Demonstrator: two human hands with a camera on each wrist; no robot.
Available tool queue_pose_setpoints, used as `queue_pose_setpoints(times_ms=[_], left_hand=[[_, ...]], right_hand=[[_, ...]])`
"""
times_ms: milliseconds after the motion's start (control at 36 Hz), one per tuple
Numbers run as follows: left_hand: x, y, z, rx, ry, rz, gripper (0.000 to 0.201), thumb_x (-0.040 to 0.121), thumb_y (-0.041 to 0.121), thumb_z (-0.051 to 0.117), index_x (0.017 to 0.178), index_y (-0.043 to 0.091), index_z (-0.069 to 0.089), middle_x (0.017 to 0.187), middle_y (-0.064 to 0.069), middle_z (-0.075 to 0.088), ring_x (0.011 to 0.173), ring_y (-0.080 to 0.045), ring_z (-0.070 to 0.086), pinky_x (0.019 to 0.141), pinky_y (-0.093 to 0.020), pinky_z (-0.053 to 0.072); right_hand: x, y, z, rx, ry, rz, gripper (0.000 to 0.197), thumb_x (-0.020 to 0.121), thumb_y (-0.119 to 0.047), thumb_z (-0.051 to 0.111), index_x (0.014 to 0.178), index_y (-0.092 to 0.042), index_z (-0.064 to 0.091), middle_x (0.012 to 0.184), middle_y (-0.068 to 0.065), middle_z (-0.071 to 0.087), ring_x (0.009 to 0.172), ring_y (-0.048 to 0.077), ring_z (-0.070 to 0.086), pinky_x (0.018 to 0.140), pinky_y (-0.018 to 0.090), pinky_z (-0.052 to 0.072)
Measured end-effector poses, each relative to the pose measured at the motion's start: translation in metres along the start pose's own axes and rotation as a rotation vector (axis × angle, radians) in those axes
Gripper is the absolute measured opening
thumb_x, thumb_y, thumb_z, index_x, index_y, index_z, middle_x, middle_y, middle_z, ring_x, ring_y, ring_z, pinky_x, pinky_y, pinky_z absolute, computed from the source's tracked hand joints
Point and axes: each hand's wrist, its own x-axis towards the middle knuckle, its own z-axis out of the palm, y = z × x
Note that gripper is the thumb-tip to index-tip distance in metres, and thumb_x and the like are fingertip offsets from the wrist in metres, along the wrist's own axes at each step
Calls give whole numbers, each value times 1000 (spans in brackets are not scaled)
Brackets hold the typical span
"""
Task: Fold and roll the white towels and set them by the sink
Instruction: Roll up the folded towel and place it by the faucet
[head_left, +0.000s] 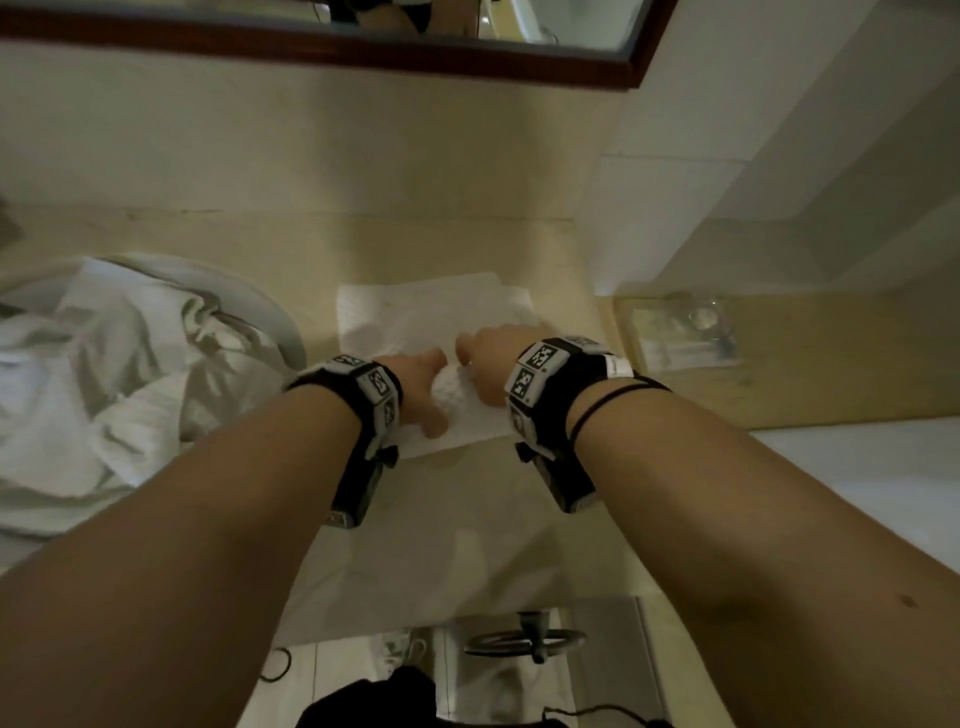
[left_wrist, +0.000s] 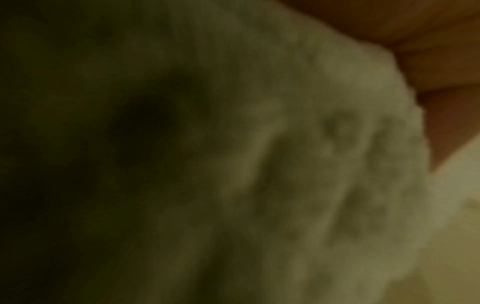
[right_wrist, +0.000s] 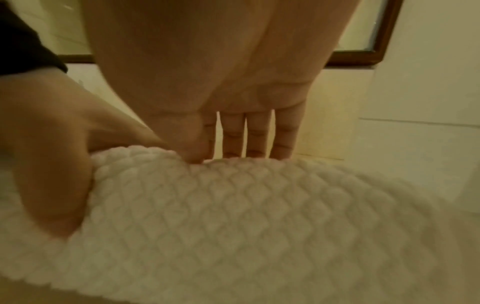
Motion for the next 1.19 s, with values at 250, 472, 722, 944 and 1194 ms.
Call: queue_pose_setpoints(times_ms=[250, 472, 722, 944, 1194], left_hand=[[5, -14, -13, -129, -23, 35, 72, 65, 24, 81, 124, 19, 41, 122, -7, 54, 109, -26, 53, 96, -40, 45], [-14, -16, -2, 282, 383, 80, 67, 80, 50, 56, 138, 25, 32, 140, 1, 37, 127, -21, 37, 107, -33, 25], [-1, -24, -10, 414, 338, -8, 94, 72, 63, 62, 147, 28, 15, 146, 0, 30, 133, -24, 31, 109, -37, 23], [27, -46, -64, 101, 79, -23, 84, 76, 56, 66, 146, 29, 28, 148, 0, 35, 135, -25, 33, 110, -38, 28], [21, -50, -61, 294, 369, -48, 68, 85, 62, 47, 143, 31, 31, 147, 0, 32, 134, -25, 31, 108, -39, 24]], right_hand=[[-13, 15, 17, -78, -48, -70, 77, 78, -41, 71, 142, -32, 28, 137, 2, 30, 125, 26, 32, 97, 38, 39], [20, 9, 0, -103, -78, 15, 41, 81, -36, 67, 121, -30, 58, 94, -2, 61, 82, 22, 57, 72, 30, 47], [40, 8, -24, -151, -142, 32, 43, 87, -23, 60, 128, -11, 54, 128, 11, 52, 118, 32, 51, 94, 39, 46], [26, 12, 3, -2, 256, -34, 48, 94, -24, 46, 140, -21, 32, 138, 6, 37, 127, 27, 34, 107, 36, 26], [52, 10, 3, -60, 121, 22, 89, 82, -53, 59, 150, -26, 8, 152, 3, 26, 139, 27, 24, 115, 49, 12]])
